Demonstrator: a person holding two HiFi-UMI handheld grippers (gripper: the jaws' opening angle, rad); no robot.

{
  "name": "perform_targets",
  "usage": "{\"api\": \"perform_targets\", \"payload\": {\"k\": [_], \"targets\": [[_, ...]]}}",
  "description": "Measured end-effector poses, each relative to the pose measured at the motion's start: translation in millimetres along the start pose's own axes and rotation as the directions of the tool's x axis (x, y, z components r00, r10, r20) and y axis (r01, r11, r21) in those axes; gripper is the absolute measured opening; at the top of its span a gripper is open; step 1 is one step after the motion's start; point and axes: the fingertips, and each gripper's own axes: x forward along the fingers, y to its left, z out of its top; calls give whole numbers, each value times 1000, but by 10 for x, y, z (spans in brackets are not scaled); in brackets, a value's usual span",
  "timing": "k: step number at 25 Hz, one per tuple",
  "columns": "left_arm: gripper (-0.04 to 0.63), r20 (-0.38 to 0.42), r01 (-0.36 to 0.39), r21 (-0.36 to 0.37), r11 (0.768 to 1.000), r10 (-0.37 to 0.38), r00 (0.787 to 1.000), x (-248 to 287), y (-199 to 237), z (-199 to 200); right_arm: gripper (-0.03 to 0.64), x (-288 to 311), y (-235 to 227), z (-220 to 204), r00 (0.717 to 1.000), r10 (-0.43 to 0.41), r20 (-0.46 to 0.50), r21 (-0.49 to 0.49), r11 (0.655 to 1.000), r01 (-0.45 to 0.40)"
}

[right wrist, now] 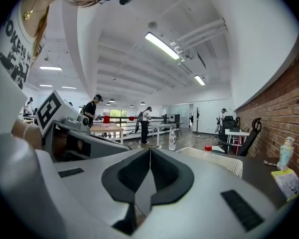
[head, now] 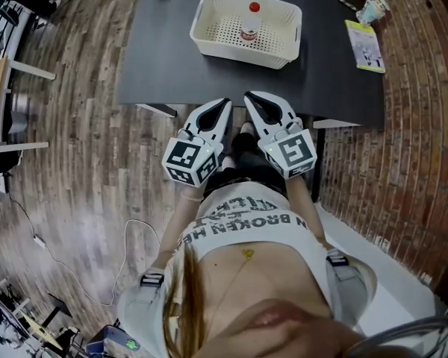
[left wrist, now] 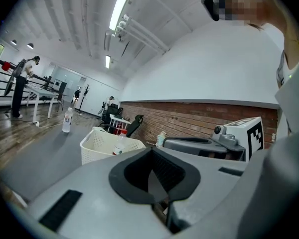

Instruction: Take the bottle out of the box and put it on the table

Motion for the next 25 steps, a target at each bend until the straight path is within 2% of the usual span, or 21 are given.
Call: {"api": "perform_targets", "payload": {"k": [6,15,25], "targets": [[5,7,-15,17,1000,15,1000,382,99,196,9,181,-418,60,999,23,28,25,999,-24],[5,11,-54,25,998,54,998,957,257,386,9,463,-1000,154,996,74,43,12,997,-74],[5,18,-105,19,994,105,994,1470,347,440,9,642,-1493,93,991,128,40,10,992,-129]]}}
